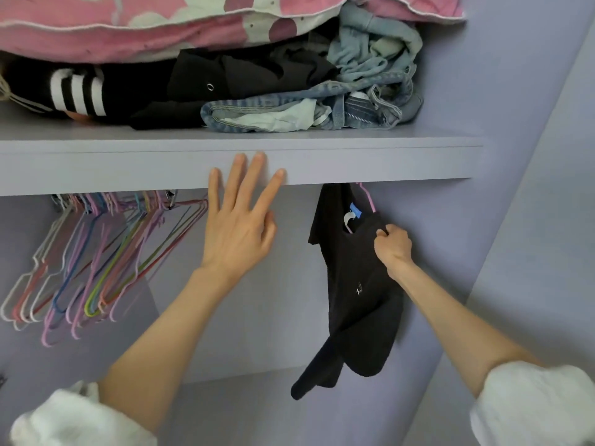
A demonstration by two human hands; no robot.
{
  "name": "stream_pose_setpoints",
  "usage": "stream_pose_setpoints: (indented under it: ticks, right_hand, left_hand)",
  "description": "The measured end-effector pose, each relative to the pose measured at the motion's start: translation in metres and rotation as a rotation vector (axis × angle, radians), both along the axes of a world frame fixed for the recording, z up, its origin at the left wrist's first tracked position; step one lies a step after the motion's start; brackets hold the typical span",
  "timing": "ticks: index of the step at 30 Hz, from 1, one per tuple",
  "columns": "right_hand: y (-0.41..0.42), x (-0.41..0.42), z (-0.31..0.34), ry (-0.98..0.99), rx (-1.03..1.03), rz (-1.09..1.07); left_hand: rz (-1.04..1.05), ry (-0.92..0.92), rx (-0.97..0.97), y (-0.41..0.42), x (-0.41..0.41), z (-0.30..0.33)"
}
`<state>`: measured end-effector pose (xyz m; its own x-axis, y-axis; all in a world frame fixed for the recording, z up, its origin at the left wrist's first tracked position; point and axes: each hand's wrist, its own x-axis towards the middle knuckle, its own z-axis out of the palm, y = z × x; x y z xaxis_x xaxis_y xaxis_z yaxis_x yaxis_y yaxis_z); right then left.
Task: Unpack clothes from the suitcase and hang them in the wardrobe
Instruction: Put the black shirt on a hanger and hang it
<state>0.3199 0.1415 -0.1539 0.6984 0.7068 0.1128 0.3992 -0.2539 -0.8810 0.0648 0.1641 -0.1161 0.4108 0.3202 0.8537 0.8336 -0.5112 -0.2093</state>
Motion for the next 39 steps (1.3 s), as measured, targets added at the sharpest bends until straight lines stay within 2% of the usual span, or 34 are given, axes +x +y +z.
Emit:
stream_pose_setpoints:
  ticks: [8,14,19,23,28,30,35,39]
  right_hand:
    - [0.035,0.021,0.014,-0.106,-0.062,-0.021]
    - [0.032,0.039,-0.016,-0.045,-0.175,-0.091]
    - [0.023,0.051,-0.018,-0.08,-0.214,-0.106]
    - [0.011,0.05,-0.023,-0.252,-0.24,-0.049]
    - [-0.016,0.032,-0.043,-0.697,-0.218,0.041]
    - [-0.032,0.021,-0.05,-0.814,-0.236,0.1]
    - [-0.079,-0.011,-0.06,-0.823,-0.283,0.249]
    - [-0.124,-0.035,-0.076,-0.747,-0.35,0.328]
  left_hand:
    - [0.031,0.008,0.069,0.01,-0.001,-0.006]
    - [0.06,-0.016,0.079,0.012,0.005,-0.009]
    - [0.089,-0.012,0.049,0.012,0.007,-0.011]
    - [0.12,-0.022,0.001,0.006,0.01,-0.012]
    - [0.078,-0.071,-0.135,-0.019,0.02,-0.022]
    - [0.017,-0.067,-0.206,-0.03,0.021,-0.034]
    - [-0.157,-0.019,-0.519,-0.056,0.02,-0.074]
    - [-0.153,0.033,-0.801,-0.092,0.015,-0.095]
